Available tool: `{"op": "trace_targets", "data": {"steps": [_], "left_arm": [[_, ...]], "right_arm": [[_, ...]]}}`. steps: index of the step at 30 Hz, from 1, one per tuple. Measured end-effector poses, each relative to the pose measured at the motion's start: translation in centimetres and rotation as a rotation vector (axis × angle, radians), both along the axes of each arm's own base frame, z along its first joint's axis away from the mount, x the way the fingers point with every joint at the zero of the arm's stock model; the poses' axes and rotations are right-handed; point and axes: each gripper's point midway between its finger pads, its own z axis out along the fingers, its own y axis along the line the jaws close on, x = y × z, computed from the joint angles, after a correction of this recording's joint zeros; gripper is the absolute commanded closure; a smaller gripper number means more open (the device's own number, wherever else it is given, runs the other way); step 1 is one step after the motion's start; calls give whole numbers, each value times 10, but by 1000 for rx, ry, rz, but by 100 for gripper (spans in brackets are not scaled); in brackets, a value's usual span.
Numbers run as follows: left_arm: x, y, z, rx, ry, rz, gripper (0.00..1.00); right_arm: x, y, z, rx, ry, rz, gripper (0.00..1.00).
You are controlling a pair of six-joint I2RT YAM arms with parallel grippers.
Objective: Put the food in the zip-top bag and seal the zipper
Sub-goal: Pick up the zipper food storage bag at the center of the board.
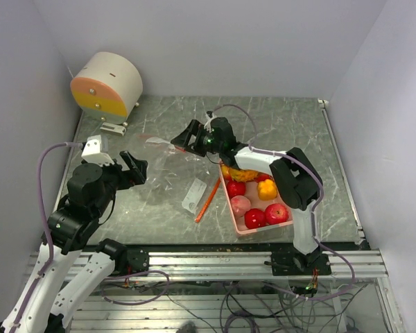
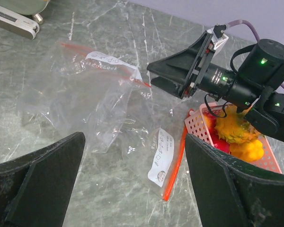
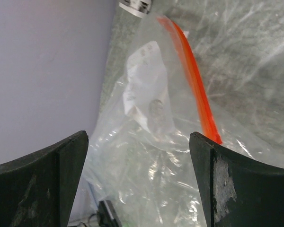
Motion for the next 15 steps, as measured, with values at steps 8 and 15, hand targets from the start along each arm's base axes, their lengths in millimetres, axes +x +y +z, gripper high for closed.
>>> {"op": "trace_targets", "data": {"steps": [8,15], "left_arm": [[-2,1,-4,7,14,4,2],[-6,4,-5,10,17,7,2]], "right_arm": [[22,22,40,97,-3,-35,13],[10,28,4,27,109,-43,13]]}}
